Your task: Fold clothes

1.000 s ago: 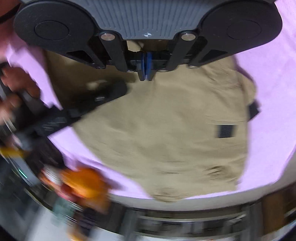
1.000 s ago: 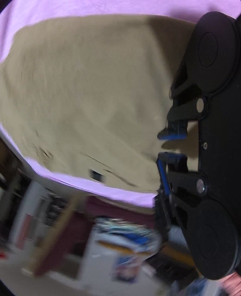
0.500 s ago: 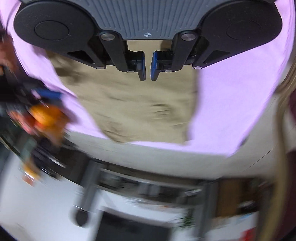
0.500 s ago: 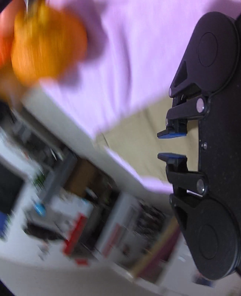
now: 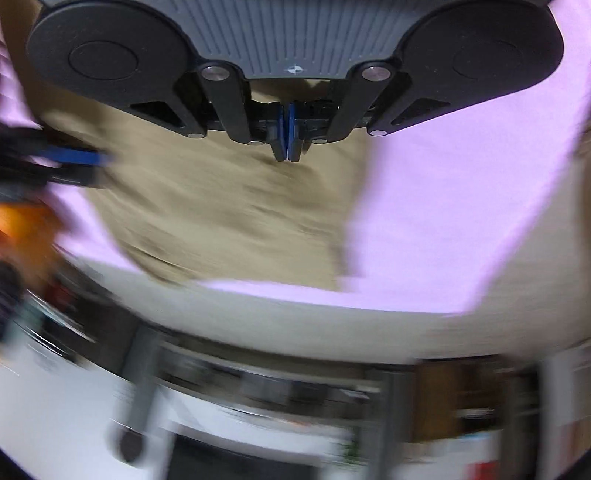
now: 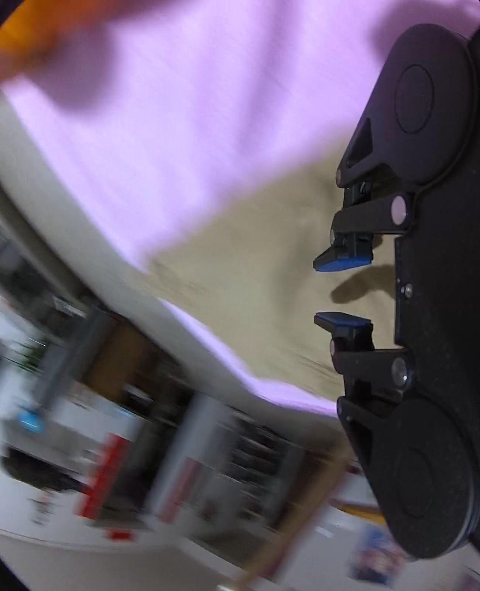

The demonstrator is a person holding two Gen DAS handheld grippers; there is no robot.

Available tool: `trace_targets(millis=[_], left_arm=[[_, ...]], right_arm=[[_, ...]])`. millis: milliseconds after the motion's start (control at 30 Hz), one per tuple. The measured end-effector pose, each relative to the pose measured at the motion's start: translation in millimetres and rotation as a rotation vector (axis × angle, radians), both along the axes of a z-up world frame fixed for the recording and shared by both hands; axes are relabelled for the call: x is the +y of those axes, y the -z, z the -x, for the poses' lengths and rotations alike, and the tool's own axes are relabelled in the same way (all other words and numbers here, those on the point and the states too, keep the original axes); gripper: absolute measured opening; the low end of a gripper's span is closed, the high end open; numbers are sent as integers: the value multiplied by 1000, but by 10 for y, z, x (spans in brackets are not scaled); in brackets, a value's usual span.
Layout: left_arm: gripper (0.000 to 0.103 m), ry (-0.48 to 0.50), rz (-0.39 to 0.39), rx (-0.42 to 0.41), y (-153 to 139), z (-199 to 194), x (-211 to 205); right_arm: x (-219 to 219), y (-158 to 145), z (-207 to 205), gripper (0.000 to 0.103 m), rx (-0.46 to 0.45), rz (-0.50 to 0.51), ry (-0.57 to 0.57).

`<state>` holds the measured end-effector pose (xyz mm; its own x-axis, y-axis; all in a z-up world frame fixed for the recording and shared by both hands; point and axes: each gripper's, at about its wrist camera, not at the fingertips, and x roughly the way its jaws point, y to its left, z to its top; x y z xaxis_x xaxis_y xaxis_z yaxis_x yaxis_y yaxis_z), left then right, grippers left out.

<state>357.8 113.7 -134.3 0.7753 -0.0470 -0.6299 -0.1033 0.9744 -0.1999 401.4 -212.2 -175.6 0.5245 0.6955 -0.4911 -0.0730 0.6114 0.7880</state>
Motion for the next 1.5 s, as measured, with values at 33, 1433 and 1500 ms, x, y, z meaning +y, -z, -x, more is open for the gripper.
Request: trace_targets(millis=[33,1433,1500], left_arm=[[12,-41,8,-5,-3,-2,62],[21,77,69,126,-669,3090,-259],[21,108,32,120,-640,3160,-408]], right_arm=[[-57,58,-4,22,-12,-4,35],[-521,-991,3386,51,-55,138,58],[-437,-874,3415,49,-24,184,46]])
